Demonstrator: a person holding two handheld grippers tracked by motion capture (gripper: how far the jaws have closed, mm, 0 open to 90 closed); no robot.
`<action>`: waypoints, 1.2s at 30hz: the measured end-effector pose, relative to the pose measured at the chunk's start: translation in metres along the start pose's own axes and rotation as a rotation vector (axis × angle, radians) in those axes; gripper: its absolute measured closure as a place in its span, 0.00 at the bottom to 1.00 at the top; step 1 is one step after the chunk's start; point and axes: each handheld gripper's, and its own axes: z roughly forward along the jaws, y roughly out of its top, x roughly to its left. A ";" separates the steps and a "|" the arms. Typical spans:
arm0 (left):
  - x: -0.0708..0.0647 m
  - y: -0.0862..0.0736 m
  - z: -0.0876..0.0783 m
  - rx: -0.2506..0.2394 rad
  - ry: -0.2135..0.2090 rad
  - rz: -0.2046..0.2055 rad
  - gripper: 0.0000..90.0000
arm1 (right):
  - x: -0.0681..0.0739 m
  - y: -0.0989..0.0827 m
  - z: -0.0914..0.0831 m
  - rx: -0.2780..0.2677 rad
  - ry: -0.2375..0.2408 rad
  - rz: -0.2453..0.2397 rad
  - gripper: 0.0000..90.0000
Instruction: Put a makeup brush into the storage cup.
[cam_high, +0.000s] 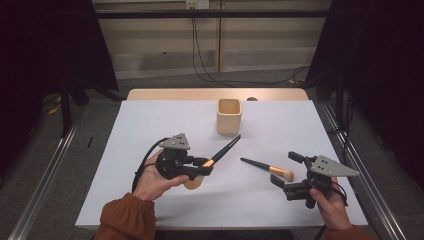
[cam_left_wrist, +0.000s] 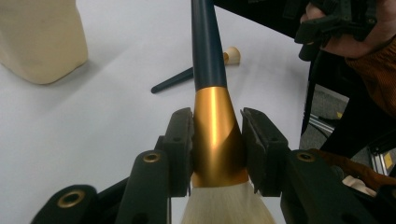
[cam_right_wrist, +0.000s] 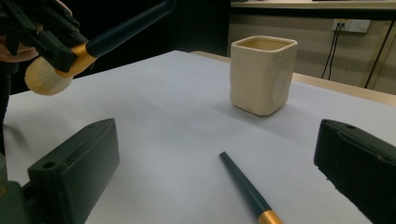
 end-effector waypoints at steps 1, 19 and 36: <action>0.000 0.001 0.000 0.008 -0.002 0.004 0.72 | 0.000 0.002 0.001 0.003 0.007 -0.001 0.00; -0.005 0.012 0.014 0.151 -0.043 0.082 0.72 | 0.003 0.027 0.026 0.104 0.114 -0.069 0.01; -0.001 0.012 0.022 0.246 -0.073 0.089 0.72 | 0.009 0.042 0.048 0.281 0.254 -0.119 0.01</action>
